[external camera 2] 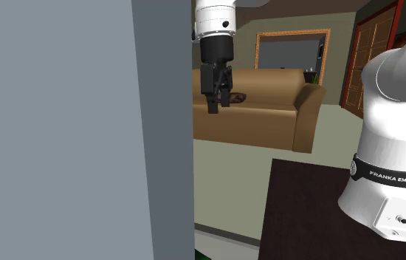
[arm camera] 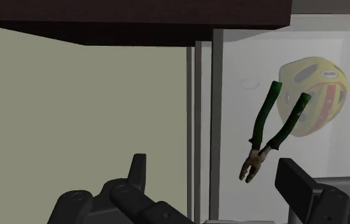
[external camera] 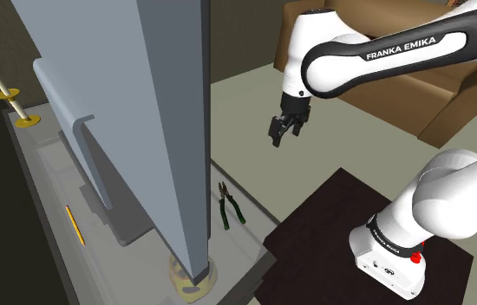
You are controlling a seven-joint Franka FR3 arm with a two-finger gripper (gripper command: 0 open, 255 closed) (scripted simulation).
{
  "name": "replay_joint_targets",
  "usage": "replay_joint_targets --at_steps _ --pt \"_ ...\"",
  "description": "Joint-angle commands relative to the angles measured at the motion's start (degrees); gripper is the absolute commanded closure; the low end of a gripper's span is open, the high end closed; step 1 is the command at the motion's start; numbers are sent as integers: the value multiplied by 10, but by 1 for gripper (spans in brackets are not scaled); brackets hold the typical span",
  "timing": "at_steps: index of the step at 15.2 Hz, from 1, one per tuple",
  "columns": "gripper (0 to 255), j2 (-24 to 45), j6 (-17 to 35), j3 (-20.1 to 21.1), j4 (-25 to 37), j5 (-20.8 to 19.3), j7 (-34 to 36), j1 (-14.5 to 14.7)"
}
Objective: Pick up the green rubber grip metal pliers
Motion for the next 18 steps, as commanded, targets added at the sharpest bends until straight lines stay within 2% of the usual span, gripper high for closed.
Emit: replay_joint_targets --at_steps 1,9,18 --pt "0 38 38 7 -1 8 9 3" --pt "0 207 168 38 31 33 53 23" --pt "0 412 275 55 124 35 103 52"
